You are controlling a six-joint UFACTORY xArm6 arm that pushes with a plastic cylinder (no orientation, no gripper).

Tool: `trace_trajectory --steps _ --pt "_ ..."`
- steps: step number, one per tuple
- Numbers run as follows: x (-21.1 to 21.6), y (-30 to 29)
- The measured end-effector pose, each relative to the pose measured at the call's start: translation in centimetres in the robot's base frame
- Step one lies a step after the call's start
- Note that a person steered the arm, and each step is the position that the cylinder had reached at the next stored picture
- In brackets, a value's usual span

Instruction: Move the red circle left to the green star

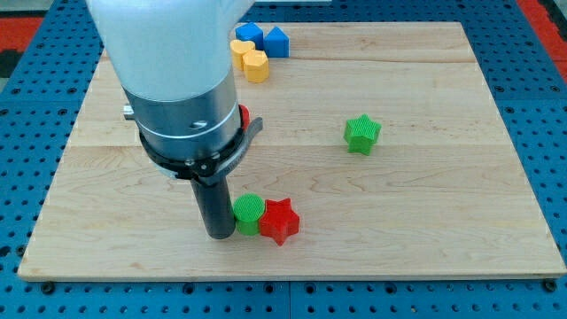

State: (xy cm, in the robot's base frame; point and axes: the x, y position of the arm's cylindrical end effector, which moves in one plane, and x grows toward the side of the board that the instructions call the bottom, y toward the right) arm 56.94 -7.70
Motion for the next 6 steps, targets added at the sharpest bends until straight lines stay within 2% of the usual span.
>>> trace_trajectory --steps 2,3,4,5,6 --pt "-6.7 -9.1" --pt "-11.9 -10.0" --pt "-16.2 -7.5" --pt "-17.5 -2.1" --pt "-15.2 2.8"
